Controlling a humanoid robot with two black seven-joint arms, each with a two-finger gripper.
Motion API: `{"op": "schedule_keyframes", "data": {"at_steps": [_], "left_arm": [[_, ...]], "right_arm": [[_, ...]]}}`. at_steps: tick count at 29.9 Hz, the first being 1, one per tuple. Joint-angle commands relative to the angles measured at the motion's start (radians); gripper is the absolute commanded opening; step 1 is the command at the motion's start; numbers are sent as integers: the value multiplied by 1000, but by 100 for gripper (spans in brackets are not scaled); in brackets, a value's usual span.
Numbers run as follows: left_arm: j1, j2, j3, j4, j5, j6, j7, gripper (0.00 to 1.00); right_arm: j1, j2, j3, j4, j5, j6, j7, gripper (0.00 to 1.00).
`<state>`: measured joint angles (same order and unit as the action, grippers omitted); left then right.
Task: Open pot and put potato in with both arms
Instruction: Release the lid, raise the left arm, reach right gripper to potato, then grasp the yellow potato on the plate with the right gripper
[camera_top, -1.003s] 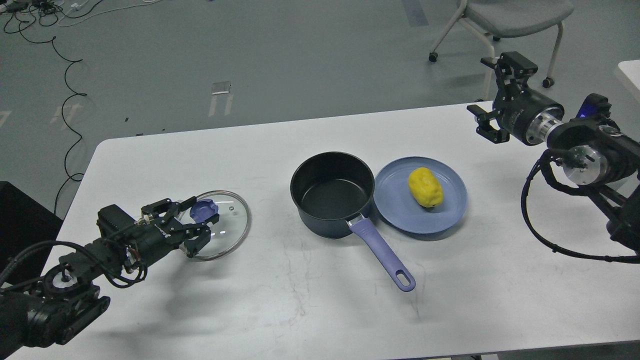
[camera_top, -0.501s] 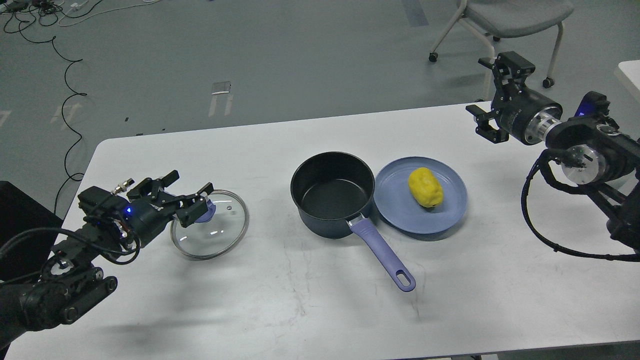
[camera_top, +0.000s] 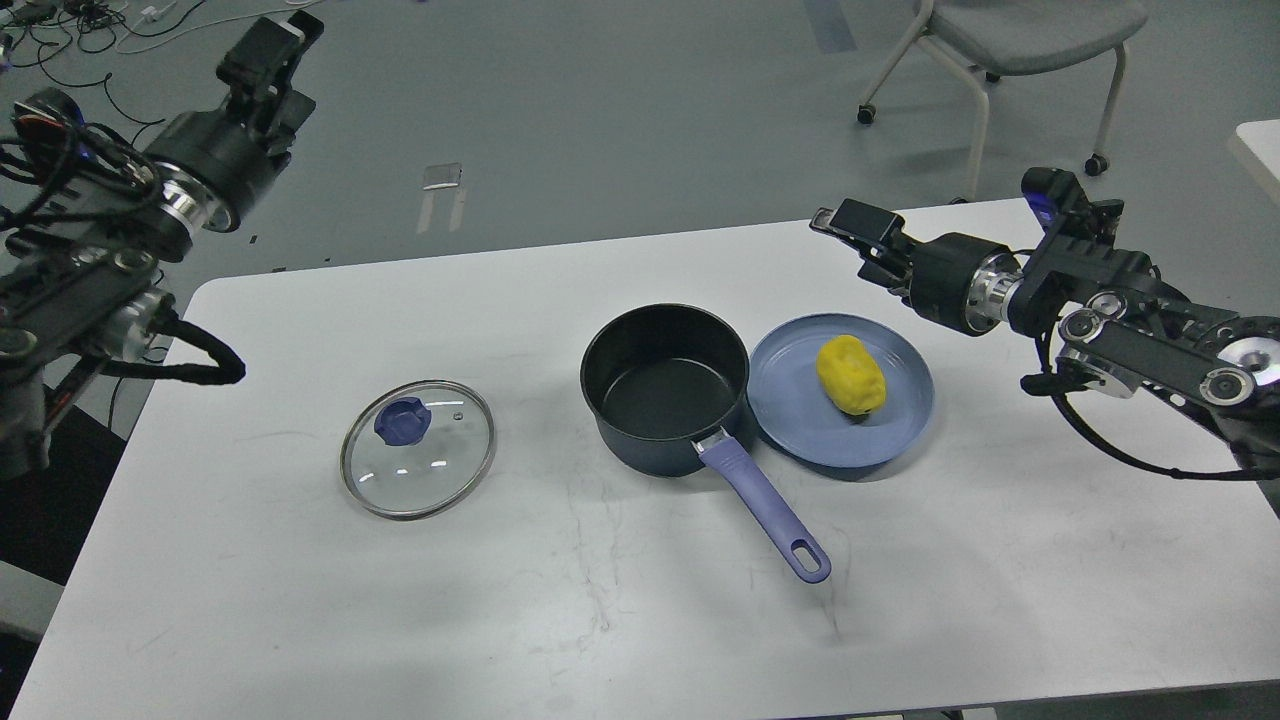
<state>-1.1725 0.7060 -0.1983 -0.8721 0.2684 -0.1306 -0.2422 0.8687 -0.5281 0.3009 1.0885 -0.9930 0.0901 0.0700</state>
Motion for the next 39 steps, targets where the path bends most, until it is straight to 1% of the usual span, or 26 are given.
{"op": "schedule_keyframes", "data": {"at_steps": [1, 2, 4, 5, 7, 9, 13, 17, 19, 20, 21, 22, 23, 25, 28, 30, 36, 37, 38, 39], "left_arm": [[-6, -14, -114, 30, -95, -90, 144, 98], [-1, -17, -137, 28, -101, -93, 162, 98], [48, -60, -209, 28, -142, -101, 214, 98], [62, -71, -222, 28, -155, -106, 224, 98], [95, -111, -275, 25, -190, -141, 247, 98], [109, -132, -297, 25, -195, -156, 248, 98], [137, -186, -343, 25, -196, -161, 244, 98], [161, -221, -386, 25, -193, -159, 231, 98], [168, -232, -389, 27, -189, -156, 230, 98], [171, -235, -389, 28, -186, -155, 228, 98], [171, -235, -389, 28, -186, -155, 228, 98], [175, -238, -388, 31, -181, -150, 221, 98], [181, -240, -379, 36, -178, -146, 215, 98], [186, -238, -372, 47, -178, -133, 213, 98], [194, -238, -371, 68, -170, -124, 213, 98], [197, -237, -369, 82, -164, -124, 213, 98], [200, -224, -369, 88, -159, -122, 213, 98], [201, -224, -369, 88, -159, -121, 211, 98], [206, -224, -369, 88, -159, -121, 211, 98], [208, -224, -371, 88, -159, -115, 211, 98]], "right_arm": [[36, -7, -115, -5, -117, 26, 14, 100], [38, -7, -124, -9, -133, 33, 14, 100], [36, -3, -144, -33, -179, 42, 17, 100], [35, 0, -146, -41, -187, 42, 19, 100], [35, 3, -169, -61, -205, 42, 20, 100], [36, 5, -178, -73, -207, 43, 20, 100], [38, 23, -186, -90, -207, 45, 20, 100], [35, 26, -190, -96, -208, 45, 20, 99], [36, 28, -212, -98, -208, 45, 20, 90], [39, 28, -236, -99, -207, 45, 20, 78], [39, 28, -237, -99, -207, 45, 20, 78], [41, 28, -249, -101, -207, 43, 20, 68], [39, 28, -255, -105, -207, 43, 20, 64], [39, 39, -256, -108, -208, 42, 20, 61], [42, 60, -258, -111, -207, 42, 20, 60], [53, 68, -258, -111, -208, 43, 20, 57], [73, 68, -261, -119, -205, 57, 20, 55], [75, 68, -261, -121, -204, 59, 22, 54], [76, 68, -261, -121, -204, 60, 22, 49], [81, 68, -264, -121, -205, 68, 22, 41]]}}
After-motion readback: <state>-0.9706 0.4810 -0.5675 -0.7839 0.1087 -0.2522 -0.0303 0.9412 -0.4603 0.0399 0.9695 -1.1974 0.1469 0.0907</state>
